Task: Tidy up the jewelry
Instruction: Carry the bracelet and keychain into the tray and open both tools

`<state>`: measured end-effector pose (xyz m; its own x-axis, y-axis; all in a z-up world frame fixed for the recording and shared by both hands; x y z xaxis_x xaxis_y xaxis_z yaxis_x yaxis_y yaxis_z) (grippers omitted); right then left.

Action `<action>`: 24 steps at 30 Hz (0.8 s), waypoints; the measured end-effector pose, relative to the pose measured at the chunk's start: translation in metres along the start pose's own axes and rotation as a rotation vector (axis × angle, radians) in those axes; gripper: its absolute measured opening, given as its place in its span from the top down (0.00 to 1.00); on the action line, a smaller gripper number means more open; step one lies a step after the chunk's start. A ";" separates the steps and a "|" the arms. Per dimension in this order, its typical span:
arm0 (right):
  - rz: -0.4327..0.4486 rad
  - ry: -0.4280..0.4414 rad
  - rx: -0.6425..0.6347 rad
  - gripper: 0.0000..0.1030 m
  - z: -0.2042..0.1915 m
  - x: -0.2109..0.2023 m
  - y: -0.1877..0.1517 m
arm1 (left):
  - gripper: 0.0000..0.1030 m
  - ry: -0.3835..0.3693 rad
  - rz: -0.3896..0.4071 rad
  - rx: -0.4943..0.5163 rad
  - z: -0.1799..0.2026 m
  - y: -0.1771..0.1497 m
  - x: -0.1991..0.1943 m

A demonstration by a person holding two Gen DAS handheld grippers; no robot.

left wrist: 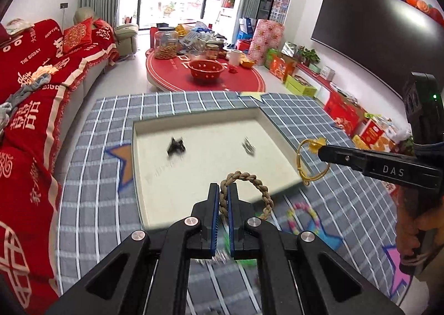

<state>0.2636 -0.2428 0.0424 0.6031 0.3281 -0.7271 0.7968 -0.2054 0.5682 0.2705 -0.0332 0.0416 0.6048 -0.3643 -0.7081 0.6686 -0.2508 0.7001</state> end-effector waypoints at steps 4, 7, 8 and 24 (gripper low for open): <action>-0.040 0.019 0.040 0.87 0.003 0.032 0.018 | 0.82 0.014 -0.027 0.004 -0.011 0.015 0.031; -0.080 0.026 0.073 0.87 0.009 0.059 0.023 | 0.82 0.017 -0.051 -0.002 -0.019 0.021 0.055; -0.097 0.024 0.082 0.87 0.012 0.069 0.023 | 0.82 0.022 -0.063 -0.006 -0.022 0.022 0.064; -0.137 -0.182 0.045 0.87 0.047 0.146 0.020 | 0.82 0.192 -0.193 -0.031 -0.049 0.005 0.144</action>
Point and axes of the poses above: each gripper's, at about its wrist camera, not at the fingertips, and x roughly the way its jaws point, z to its right, y to its top, the point moved 4 cm from there along x, roughly the way its jaws point, and after that the axes turned 6 degrees about x, right-handed, at the moved point
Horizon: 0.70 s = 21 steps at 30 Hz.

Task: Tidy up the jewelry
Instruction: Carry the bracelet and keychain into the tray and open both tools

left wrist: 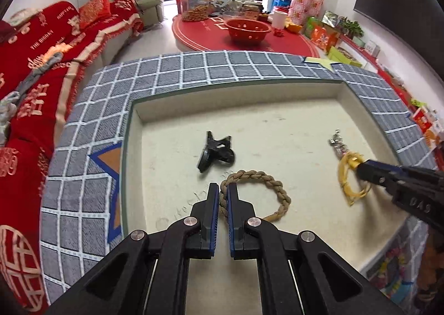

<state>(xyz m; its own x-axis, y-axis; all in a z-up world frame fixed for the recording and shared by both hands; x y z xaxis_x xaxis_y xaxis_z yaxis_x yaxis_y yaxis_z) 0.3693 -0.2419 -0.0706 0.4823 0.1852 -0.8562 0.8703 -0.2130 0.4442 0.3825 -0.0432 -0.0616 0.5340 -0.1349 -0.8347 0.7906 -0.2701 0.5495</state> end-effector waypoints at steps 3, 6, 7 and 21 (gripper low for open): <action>0.015 -0.027 -0.003 0.86 0.001 0.001 0.005 | 0.82 0.044 -0.010 0.017 0.000 -0.002 0.007; 0.026 -0.046 -0.022 0.86 -0.002 0.002 0.004 | 0.82 0.092 0.002 0.049 0.003 -0.002 0.007; 0.029 -0.056 -0.034 0.86 -0.004 0.002 0.004 | 0.82 0.100 0.003 0.053 0.003 -0.002 0.006; 0.086 0.053 0.048 0.48 -0.003 -0.038 0.003 | 0.81 0.104 0.057 0.029 -0.002 0.000 -0.020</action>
Point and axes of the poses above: each gripper's, at about its wrist camera, not at the fingertips, and x roughly the way its jaws point, z to its right, y to its top, the point moved 4 cm from there along x, roughly the way its jaws point, and after that the axes turned 6 degrees about x, right-handed, at the moved point
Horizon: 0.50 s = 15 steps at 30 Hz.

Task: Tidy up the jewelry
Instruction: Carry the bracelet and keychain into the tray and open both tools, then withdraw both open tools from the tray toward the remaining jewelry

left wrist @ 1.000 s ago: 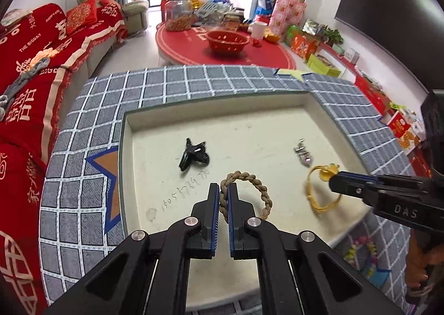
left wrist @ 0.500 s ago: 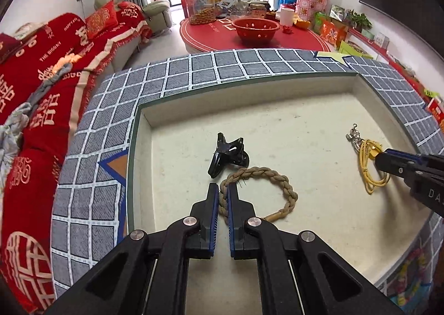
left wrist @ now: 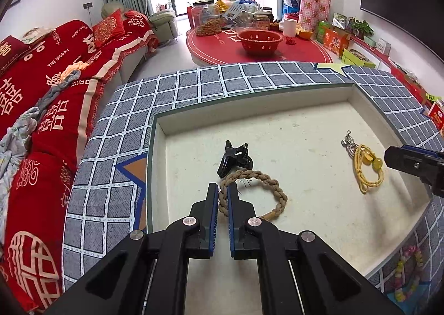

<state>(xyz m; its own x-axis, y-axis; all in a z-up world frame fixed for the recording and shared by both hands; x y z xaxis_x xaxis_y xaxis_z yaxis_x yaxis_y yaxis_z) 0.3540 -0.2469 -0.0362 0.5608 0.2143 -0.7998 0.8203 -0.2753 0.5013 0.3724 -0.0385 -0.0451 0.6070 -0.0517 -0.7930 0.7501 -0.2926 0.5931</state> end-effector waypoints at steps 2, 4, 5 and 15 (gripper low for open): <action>0.009 0.012 0.010 0.47 0.001 -0.008 0.000 | 0.81 -0.005 0.008 -0.002 0.000 0.000 -0.004; 0.017 0.021 0.024 0.46 0.003 -0.015 -0.001 | 0.81 -0.003 0.015 0.004 0.001 0.000 -0.009; 0.020 0.025 0.033 0.46 0.004 -0.019 -0.002 | 0.81 -0.003 0.017 0.008 0.002 0.000 -0.010; 0.051 0.024 0.024 0.27 0.005 -0.043 -0.012 | 0.00 0.020 0.066 -0.013 -0.003 0.002 -0.015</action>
Point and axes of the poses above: each gripper's, at about its wrist camera, not at the fingertips, and x roughly the way its jaws point, z to its right, y to its top, the point moved 4 cm from there along x, roughly the way its jaws point, and after that the axes turned 6 degrees about x, right-handed, at the moved point
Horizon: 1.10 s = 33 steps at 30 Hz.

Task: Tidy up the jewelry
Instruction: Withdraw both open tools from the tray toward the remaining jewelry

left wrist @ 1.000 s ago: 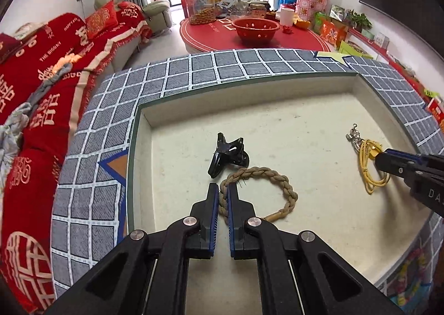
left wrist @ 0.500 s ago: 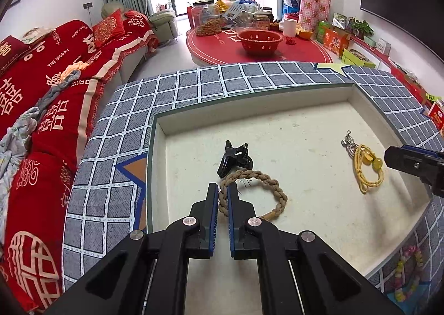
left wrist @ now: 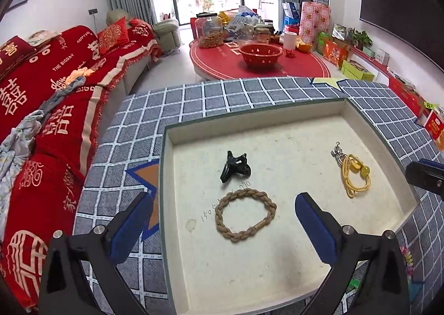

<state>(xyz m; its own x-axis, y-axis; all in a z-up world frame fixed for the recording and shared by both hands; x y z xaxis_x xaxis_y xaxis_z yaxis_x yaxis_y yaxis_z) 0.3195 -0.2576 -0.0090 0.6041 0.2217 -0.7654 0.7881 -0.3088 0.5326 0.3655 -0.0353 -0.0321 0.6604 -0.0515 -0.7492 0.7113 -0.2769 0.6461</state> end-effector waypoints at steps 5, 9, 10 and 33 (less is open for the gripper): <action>0.035 0.035 0.016 0.20 0.001 -0.021 -0.001 | 0.00 0.027 0.056 0.023 0.000 -0.005 -0.023; 0.085 0.069 0.013 0.12 -0.002 -0.045 -0.004 | 0.00 -0.008 0.071 0.026 -0.005 -0.012 -0.047; 0.098 0.072 0.011 0.09 -0.003 -0.050 -0.005 | 0.00 -0.013 0.074 0.025 -0.005 -0.017 -0.053; -0.039 0.025 0.021 0.00 0.028 -0.073 -0.087 | 0.00 -0.045 -0.092 -0.072 -0.008 -0.113 -0.080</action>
<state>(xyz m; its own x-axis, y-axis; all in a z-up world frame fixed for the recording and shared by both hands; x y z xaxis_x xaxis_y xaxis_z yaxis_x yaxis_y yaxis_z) 0.2033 -0.2731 -0.0094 0.5762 0.2572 -0.7758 0.8084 -0.3189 0.4947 0.2340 0.0078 -0.0440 0.5809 -0.0728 -0.8108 0.7851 -0.2129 0.5816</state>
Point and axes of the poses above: each gripper's, at about its wrist camera, not at the fingertips, and x roughly the way its jaws point, z to its right, y to its top, the point moved 4 cm from there along x, roughly the way its jaws point, and after that the axes turned 6 degrees about x, right-handed, at the moved point
